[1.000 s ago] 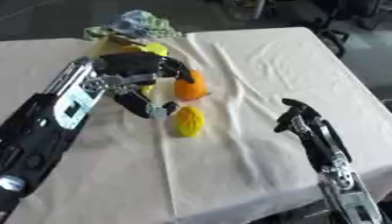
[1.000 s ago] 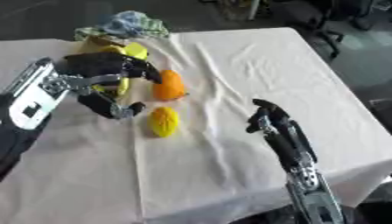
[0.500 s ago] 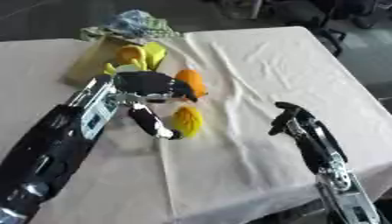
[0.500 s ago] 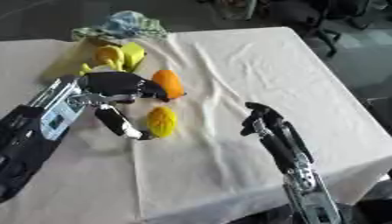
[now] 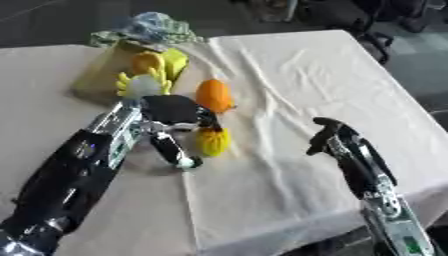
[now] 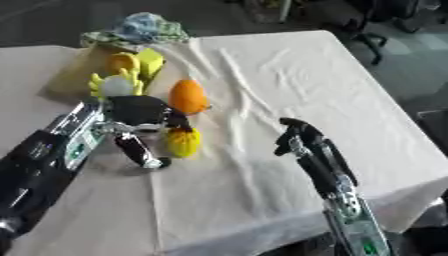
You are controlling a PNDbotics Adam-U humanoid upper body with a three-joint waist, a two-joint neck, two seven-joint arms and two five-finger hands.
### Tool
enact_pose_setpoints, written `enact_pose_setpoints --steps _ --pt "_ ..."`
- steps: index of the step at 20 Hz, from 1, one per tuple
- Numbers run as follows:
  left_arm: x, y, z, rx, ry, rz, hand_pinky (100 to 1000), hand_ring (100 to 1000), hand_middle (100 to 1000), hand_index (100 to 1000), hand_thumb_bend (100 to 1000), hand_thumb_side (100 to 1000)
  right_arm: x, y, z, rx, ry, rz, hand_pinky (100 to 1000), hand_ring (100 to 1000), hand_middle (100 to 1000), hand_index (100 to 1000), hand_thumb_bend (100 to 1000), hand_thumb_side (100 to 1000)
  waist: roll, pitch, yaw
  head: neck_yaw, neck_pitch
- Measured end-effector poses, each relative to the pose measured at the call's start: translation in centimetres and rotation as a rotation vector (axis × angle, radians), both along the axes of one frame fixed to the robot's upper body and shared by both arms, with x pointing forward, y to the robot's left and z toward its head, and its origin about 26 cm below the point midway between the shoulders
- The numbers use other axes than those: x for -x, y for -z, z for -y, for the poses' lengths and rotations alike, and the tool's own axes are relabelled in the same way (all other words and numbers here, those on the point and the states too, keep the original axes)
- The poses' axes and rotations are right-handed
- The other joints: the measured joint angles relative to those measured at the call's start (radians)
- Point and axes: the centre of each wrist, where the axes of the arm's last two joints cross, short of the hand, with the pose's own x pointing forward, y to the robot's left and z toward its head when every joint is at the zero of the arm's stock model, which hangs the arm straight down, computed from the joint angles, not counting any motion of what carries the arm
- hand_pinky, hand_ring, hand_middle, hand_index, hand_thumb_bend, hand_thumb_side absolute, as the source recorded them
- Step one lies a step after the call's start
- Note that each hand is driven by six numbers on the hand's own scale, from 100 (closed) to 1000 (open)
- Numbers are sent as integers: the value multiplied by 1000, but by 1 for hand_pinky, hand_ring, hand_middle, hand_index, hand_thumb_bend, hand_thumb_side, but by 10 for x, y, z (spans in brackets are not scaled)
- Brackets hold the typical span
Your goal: Pick up objects on the table and place them in the box.
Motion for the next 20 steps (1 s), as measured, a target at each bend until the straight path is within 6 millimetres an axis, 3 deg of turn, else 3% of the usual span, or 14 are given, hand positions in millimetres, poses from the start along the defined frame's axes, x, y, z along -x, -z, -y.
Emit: enact_pose_setpoints --steps 2,6,11,15,20 --pt "0 3 -2 62 -1 12 535 413 440 641 100 172 0 0 0 0 -1 0 557 497 498 806 100 645 0 0 1 -1 0" --pt "0 -4 -5 225 -17 45 516 375 386 615 100 189 0 0 0 0 0 0 557 497 498 806 100 639 0 0 4 -3 0" --pt "-1 -42 -22 415 -120 103 532 387 400 632 100 179 0 0 1 -1 5 2 557 497 498 806 100 638 0 0 11 -10 0" --pt "-9 -63 -56 508 -352 167 537 391 404 646 100 199 0 0 1 -1 7 1 557 497 498 806 100 638 0 0 15 -16 0" --pt "-22 -55 -101 589 -674 229 546 405 419 664 100 213 0 0 2 -1 15 1 557 497 498 805 100 638 0 0 21 -23 0"
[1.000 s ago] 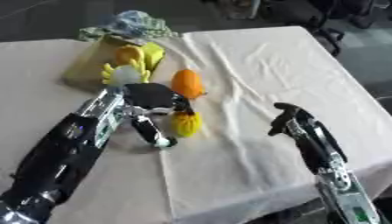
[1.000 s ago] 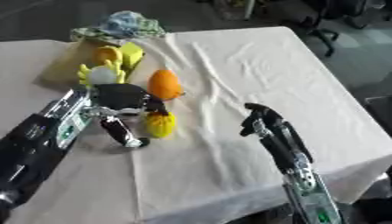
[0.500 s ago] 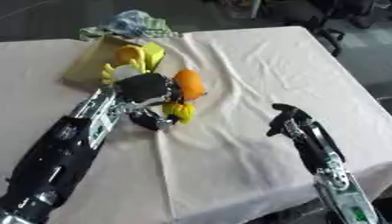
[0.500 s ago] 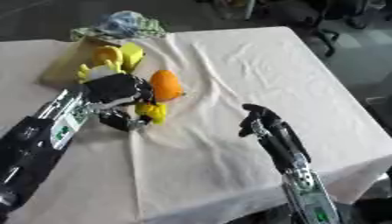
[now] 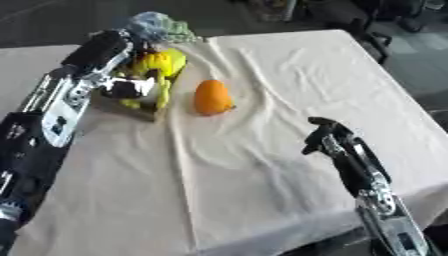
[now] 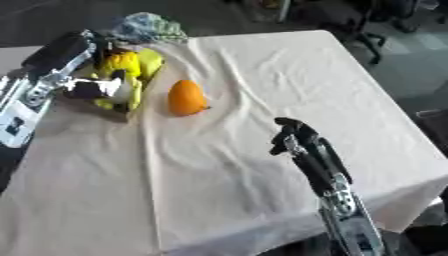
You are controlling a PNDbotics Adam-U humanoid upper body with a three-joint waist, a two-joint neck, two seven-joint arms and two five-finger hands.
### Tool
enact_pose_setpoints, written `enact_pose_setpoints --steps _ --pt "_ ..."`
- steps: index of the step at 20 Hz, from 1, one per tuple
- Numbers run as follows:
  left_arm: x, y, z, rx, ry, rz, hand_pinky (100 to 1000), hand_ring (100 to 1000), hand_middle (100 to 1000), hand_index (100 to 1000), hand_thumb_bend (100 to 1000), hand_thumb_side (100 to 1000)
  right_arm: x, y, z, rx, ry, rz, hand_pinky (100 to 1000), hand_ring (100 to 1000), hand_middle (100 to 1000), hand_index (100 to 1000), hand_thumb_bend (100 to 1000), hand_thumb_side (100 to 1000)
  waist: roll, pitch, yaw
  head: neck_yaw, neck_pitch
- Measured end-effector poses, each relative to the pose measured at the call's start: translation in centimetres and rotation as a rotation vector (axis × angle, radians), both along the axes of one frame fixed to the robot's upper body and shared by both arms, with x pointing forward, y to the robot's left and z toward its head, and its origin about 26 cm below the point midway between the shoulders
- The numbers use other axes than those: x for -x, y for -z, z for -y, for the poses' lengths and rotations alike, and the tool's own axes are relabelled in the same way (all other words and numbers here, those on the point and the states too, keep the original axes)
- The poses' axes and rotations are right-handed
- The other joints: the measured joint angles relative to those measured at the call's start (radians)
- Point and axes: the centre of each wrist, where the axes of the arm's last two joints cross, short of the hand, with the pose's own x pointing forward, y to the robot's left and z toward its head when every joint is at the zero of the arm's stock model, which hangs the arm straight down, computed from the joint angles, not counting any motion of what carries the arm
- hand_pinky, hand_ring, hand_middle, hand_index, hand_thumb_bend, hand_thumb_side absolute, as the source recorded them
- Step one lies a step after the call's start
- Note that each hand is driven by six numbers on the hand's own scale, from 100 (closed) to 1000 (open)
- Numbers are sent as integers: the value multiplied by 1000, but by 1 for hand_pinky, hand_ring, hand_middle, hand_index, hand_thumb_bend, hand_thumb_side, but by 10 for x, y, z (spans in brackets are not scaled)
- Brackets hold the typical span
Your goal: Pick up objects on the table and place them in the box.
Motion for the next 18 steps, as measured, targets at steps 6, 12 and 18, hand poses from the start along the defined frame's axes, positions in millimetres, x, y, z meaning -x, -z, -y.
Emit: enact_pose_setpoints --steps 6,12,18 --pt "-6 20 -21 38 -180 -2 562 426 442 682 100 212 0 1 0 0 1 -1 557 497 498 805 100 636 0 0 1 -4 0" --pt "-7 45 -29 1 -232 -63 680 580 634 837 100 350 0 1 0 0 1 -3 557 497 498 805 100 635 0 0 0 -5 0" --pt "-7 50 -34 2 -259 -75 804 739 818 910 100 740 0 1 0 1 2 -1 557 497 498 805 100 635 0 0 0 -9 0"
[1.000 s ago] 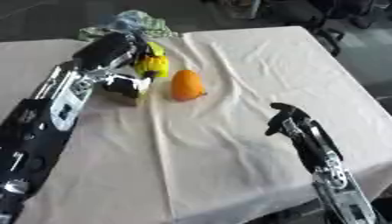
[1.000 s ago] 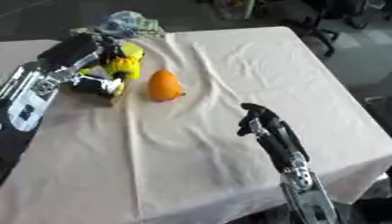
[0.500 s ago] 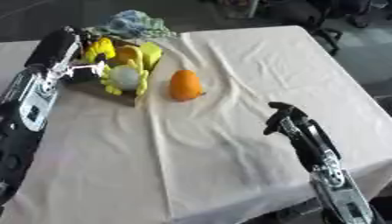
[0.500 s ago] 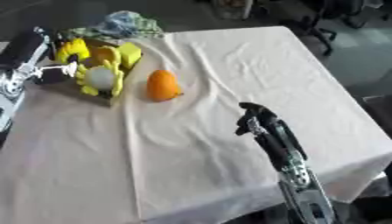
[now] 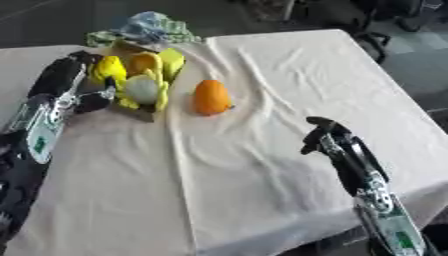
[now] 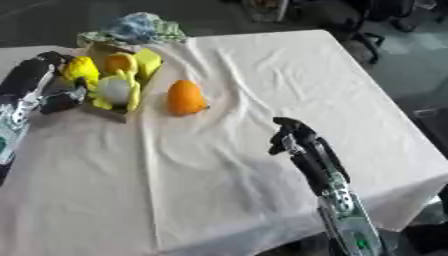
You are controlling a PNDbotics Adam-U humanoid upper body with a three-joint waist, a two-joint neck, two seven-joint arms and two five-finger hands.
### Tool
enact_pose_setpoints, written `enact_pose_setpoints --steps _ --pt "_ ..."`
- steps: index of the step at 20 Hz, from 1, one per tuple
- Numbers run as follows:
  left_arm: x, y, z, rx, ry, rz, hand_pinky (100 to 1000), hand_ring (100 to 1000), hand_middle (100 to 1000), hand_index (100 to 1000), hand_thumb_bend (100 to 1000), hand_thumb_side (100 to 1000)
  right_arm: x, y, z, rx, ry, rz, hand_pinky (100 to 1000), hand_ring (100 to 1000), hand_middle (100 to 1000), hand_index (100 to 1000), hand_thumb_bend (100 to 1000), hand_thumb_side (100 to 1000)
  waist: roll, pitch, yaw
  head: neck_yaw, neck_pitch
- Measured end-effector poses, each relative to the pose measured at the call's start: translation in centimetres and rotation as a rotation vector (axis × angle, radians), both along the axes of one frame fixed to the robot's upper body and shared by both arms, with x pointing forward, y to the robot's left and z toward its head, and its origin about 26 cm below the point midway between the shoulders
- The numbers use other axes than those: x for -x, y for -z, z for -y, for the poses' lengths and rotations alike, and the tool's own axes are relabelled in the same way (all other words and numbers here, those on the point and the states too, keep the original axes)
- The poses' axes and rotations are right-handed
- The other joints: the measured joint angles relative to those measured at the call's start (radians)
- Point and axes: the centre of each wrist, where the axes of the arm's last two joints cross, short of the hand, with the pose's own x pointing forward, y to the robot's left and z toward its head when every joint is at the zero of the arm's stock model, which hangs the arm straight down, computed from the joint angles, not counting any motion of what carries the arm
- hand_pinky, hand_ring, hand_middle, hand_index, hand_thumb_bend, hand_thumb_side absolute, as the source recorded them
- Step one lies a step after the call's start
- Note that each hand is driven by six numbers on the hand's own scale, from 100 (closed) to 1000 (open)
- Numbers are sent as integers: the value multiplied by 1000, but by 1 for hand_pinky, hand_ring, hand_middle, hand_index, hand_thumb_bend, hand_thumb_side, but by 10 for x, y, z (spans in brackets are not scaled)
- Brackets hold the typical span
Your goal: Pick up objects on the table and place them in the box.
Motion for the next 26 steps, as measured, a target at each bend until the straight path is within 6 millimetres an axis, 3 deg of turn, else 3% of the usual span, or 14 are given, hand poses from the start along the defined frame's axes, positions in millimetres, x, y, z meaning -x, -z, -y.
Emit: enact_pose_setpoints --steps 2,11,14,16,18,22,26 --pt "1 -1 0 21 0 10 820 757 846 926 154 842 0 0 0 0 0 0 557 497 498 805 100 633 0 0 1 -3 0" --pt "10 -31 -11 143 43 97 822 763 876 946 251 957 0 0 3 1 21 6 557 497 498 806 100 629 0 0 13 -14 0" --pt "15 -40 -15 171 64 107 813 752 854 924 213 947 0 0 4 1 25 6 557 497 498 808 100 625 -5 0 17 -18 0" --pt "19 -45 -20 200 77 111 794 728 809 897 100 920 0 -1 5 1 32 8 557 497 498 811 100 613 -6 0 22 -21 0" --pt "25 -51 -24 254 101 112 771 696 766 876 100 879 -1 -2 6 6 37 14 558 497 498 815 100 580 -6 0 28 -22 0" --pt "45 -62 -32 425 210 113 732 649 707 842 100 822 -20 -25 13 61 36 91 566 500 502 826 100 456 -12 0 41 -27 0" --pt "77 -73 -38 589 360 98 677 586 653 824 100 826 -53 -71 23 199 9 232 586 512 518 847 100 306 -16 0 66 -34 0"
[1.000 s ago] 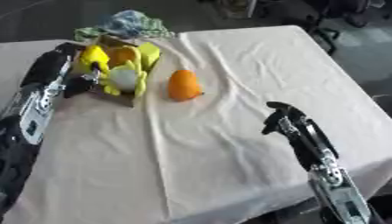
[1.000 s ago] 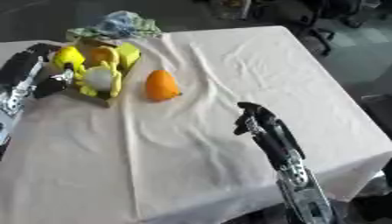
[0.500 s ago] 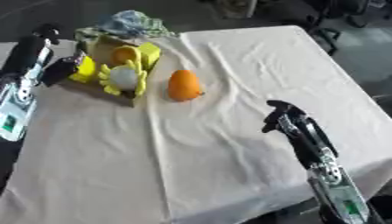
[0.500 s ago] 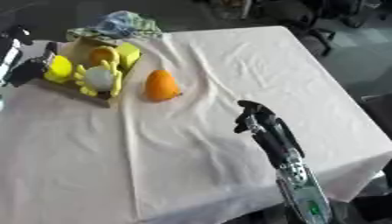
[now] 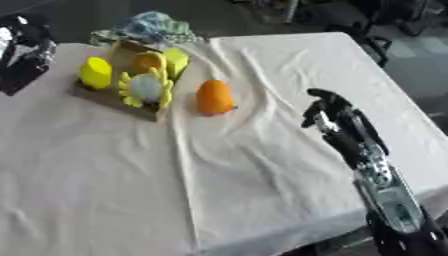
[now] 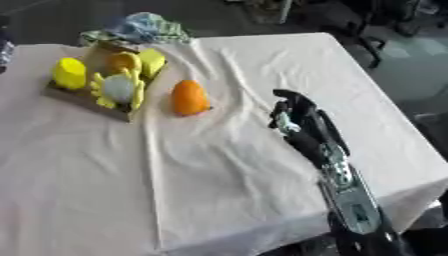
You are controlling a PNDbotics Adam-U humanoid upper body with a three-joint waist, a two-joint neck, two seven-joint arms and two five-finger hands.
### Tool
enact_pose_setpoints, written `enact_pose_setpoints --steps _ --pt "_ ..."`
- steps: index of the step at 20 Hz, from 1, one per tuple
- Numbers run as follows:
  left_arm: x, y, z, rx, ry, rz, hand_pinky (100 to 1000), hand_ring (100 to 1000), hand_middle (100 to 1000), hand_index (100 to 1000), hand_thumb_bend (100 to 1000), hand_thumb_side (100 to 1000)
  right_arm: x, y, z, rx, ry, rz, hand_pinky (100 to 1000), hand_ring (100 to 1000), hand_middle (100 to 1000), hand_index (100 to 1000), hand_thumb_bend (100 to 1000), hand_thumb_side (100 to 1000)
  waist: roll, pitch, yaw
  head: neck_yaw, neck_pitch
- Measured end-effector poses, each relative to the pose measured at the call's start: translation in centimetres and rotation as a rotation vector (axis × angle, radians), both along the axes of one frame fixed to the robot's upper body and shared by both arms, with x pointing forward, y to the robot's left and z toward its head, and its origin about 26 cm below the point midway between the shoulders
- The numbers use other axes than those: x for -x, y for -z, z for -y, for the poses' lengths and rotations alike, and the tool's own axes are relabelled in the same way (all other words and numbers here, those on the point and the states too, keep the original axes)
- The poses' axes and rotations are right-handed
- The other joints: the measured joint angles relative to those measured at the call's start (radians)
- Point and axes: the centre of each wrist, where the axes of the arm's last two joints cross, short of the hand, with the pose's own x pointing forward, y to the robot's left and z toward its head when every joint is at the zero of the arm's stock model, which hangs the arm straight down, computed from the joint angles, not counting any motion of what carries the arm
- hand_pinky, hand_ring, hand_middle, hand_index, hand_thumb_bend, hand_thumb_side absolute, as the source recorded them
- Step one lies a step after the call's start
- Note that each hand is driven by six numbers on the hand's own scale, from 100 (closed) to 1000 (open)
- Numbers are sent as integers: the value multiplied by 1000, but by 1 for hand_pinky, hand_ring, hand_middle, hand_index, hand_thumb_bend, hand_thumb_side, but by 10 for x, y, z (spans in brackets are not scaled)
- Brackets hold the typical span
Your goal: Pick up objects on the table and place them in the box.
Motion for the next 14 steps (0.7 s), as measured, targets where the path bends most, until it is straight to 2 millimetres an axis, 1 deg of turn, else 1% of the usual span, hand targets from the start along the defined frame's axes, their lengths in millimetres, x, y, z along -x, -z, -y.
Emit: enact_pose_setpoints --steps 3,5,8,11,12,14 --pt "24 2 -3 99 89 -44 672 580 636 814 100 827 -22 -29 10 149 -16 74 602 526 540 867 100 224 0 0 21 -5 0" --pt "38 3 -6 156 126 -67 671 578 629 809 100 836 -35 -41 17 256 -23 96 614 540 557 882 100 213 0 -1 36 -6 0" --pt "56 5 -8 215 157 -89 671 577 625 806 100 842 -54 -53 24 398 -42 105 633 569 592 902 100 204 0 -1 57 -9 0" --pt "71 8 -9 249 169 -105 670 576 622 805 100 856 -74 -61 22 526 -80 97 652 600 638 921 100 200 0 -1 76 -16 0" --pt "75 11 -9 262 172 -113 669 574 620 805 100 869 -80 -61 20 566 -93 88 673 634 691 942 100 220 0 -1 83 -20 0" --pt "82 17 -8 288 171 -134 669 573 618 804 100 877 -91 -59 18 646 -115 65 708 701 758 968 100 276 0 -1 97 -30 0"
